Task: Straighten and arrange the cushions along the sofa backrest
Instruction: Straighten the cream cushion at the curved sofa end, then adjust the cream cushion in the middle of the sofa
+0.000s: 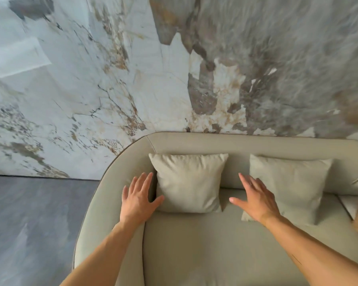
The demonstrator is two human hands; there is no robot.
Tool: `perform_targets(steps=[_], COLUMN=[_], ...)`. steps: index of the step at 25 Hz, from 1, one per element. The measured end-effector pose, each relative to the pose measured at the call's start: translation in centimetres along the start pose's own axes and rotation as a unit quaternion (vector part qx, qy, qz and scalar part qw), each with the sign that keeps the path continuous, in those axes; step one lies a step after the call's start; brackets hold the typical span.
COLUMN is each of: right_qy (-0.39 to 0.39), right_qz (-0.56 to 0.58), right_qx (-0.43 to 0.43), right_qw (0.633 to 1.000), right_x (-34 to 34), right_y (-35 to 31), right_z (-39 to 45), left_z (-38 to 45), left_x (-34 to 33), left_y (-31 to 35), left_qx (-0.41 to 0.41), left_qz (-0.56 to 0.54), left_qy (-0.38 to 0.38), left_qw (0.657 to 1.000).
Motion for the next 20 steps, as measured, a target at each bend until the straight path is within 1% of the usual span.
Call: perform_targets(steps=[5,10,14,17,20], right_qy=[0.024,0.045,0.055,0.058,0.058], right_qz=[-0.019,-0.028,-0.028,-0.030,-0.030], right_qx=[-0.028,-0.050,-0.050,-0.040,-0.040], right_qw=[0.999,0.997,0.997,0.997,0.997], right_x=[5.4,9.0,11.0,12.9,15.1], right_y=[3.8,10.5,18.4,25.5,32.8], right_z=[-2.1,-3.0,-3.1,-2.9,-1.9], left_z=[0.1,0.0,-1.6,-3.3,-4.5], left_x=[3.3,2.1,-1.2,-3.9,-6.0], left_y=[4.4,12.1,20.0,26.7,33.3], left_qx=[-0.049,-0.084,-0.091,-0.079,-0.066], left_qz=[0.015,0.002,-0.003,-0.013,-0.018], left_qy=[0.011,0.024,0.016,0.005,0.009], left_qw=[0.999,0.996,0.996,0.997,0.998])
Point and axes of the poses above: each hand's wrist, its own z-axis towards the middle knuckle, its own x-axis out of the back of the hand, y = z × x, the point moved 3 cm from there along z, towards the middle knuckle, and after that the axes turned 14 degrees about y, right-handed, at the moved point
